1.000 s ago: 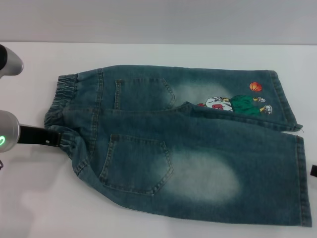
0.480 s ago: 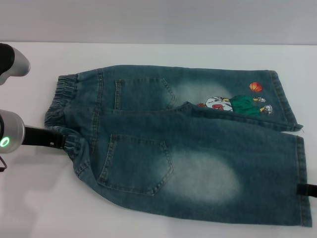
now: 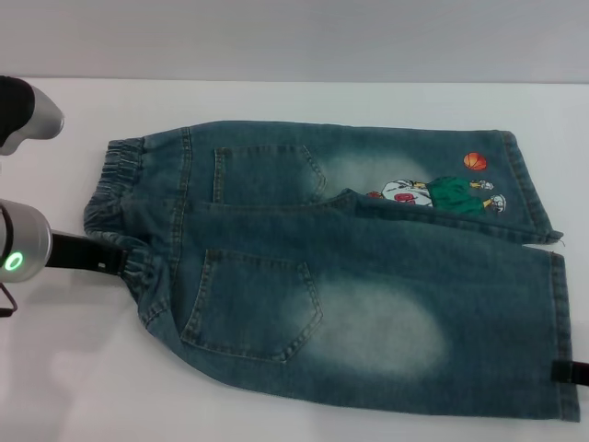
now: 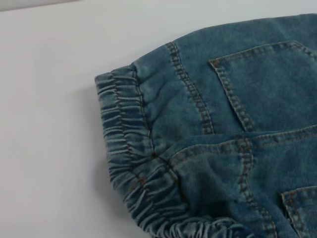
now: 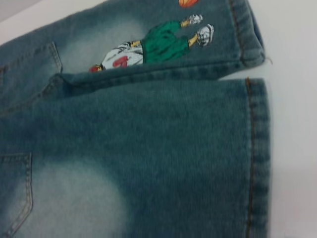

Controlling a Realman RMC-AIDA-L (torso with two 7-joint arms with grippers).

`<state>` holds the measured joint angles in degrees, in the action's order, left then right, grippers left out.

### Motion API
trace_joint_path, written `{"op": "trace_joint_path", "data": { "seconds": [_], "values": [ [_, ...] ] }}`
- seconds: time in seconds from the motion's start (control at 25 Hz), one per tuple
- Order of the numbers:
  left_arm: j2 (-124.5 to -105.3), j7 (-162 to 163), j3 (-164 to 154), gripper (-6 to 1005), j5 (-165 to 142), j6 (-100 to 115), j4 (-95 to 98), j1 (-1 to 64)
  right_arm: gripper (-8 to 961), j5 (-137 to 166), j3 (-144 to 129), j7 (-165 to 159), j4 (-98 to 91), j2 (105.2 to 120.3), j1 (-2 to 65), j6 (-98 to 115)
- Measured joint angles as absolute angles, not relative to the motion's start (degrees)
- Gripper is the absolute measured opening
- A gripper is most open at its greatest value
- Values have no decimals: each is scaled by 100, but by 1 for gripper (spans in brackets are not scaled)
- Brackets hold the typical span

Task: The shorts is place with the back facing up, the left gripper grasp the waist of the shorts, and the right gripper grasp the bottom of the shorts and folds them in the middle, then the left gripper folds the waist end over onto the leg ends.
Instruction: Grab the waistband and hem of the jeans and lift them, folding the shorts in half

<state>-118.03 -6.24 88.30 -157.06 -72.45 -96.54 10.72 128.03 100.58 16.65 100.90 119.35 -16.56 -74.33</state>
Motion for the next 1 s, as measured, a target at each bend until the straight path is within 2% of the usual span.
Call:
{"op": "trace_joint_path", "data": {
  "seconds": [1.0],
  "values": [
    [-11803,-624,8815,46,-15737,-7365,-9685,1141,574,12965,9935,1441,10106,11927,-1695,-7590]
  ]
}}
